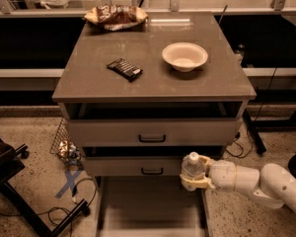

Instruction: Place blue plastic bottle into bottom drawer

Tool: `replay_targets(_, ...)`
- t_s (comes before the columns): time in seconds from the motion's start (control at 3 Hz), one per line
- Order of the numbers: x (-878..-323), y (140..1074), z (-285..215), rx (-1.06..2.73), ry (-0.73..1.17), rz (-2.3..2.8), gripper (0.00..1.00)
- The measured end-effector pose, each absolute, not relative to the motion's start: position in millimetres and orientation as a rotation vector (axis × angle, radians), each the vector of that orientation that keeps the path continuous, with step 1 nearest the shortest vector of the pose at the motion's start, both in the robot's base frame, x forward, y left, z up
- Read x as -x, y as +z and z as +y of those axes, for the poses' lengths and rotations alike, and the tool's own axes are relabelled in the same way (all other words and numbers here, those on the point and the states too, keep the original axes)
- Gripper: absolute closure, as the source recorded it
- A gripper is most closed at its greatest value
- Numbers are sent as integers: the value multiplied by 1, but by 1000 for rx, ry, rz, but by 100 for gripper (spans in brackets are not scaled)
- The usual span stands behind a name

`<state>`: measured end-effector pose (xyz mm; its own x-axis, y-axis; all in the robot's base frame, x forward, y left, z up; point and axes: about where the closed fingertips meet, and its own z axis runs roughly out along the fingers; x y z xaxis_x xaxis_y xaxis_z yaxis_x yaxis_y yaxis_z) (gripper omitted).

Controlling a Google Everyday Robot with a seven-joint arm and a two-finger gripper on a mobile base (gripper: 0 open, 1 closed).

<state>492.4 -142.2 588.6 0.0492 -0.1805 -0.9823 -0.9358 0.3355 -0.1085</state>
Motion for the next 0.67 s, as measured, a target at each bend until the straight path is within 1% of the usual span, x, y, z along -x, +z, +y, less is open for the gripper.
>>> replay_targets(0.67,-492,570,-131,1095,840,1419,100)
